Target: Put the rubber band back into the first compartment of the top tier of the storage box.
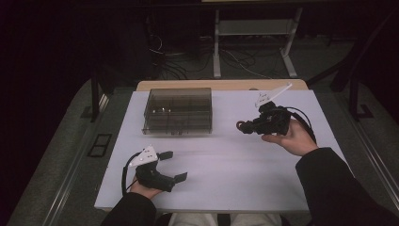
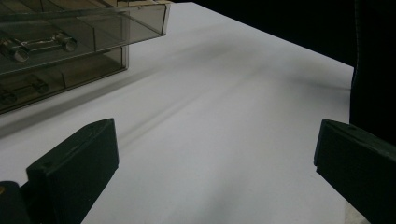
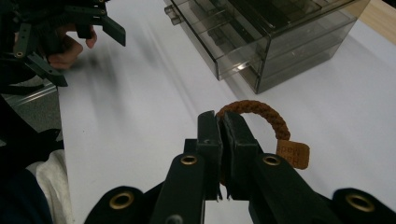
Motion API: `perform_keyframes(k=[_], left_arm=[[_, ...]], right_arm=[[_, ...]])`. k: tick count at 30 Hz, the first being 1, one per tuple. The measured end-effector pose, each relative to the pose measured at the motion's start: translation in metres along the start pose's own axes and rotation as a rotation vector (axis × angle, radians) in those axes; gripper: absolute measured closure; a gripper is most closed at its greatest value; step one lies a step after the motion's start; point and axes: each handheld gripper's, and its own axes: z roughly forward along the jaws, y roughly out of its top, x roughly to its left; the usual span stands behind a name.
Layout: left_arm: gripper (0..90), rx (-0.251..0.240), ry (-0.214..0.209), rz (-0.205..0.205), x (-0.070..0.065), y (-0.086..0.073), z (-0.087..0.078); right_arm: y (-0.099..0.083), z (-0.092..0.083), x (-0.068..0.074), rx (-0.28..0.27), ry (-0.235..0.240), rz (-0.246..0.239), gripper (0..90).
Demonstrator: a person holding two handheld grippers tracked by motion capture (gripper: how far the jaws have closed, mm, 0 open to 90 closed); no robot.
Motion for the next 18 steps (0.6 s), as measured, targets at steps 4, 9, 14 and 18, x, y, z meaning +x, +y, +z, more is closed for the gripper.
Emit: perform_keyframes(k=[4,9,14,18], left_arm=[[0.0,-0.001,-0.001,0.0,0.0,0.0,0.0],[0.0,-0.001,-0.002,0.0,0.0,0.0,0.0],[0.0,-0.003,-0.003,0.0,0.0,0.0,0.0],[0.0,-0.002,-0.004,0.0,0.0,0.0,0.0]], right_arm=[[0.005,0.002,0.001,-0.002,0.003,-0.01,85.0],[0.012,0.005,0.002,-0.001,0.013,-0.017,85.0],[0.019,0.009,0.004,0.0,0.018,-0.036,84.9],[0.025,0.013,0.005,0.001,0.023,-0.051,85.0]])
